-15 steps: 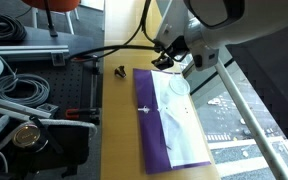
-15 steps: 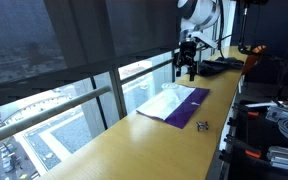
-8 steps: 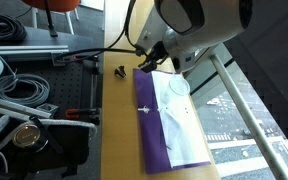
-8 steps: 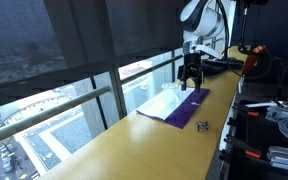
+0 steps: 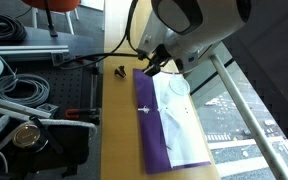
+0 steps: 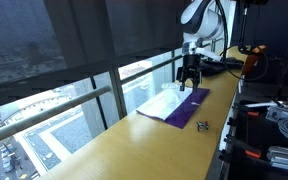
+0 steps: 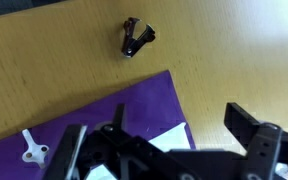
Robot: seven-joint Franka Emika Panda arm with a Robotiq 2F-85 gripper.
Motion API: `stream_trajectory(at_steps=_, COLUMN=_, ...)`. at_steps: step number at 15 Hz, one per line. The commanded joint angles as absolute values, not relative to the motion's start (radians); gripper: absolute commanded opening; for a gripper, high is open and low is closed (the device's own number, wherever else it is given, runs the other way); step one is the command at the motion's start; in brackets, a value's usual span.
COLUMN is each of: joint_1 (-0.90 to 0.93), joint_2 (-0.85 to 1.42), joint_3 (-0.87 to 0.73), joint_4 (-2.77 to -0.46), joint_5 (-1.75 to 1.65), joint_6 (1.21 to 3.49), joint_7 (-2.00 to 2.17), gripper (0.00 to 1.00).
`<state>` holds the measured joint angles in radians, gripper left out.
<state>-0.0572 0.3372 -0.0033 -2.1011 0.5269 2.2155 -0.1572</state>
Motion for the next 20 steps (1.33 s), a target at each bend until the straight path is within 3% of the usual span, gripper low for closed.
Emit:
stream_trajectory(at_steps=1, joint_1=-0.071, joint_2=0.33, joint_3=0.017, joint_4=-2.108, joint_5=0.515, joint_6=2.278, joint_7=-0.203, gripper=1.0)
stream_trajectory(at_steps=20, joint_1=-0.09, joint_2=0.346, joint_3=0.054, joint_4=-2.042, joint_5=0.479, joint_6=2.351, joint_7=-0.32, gripper=1.0)
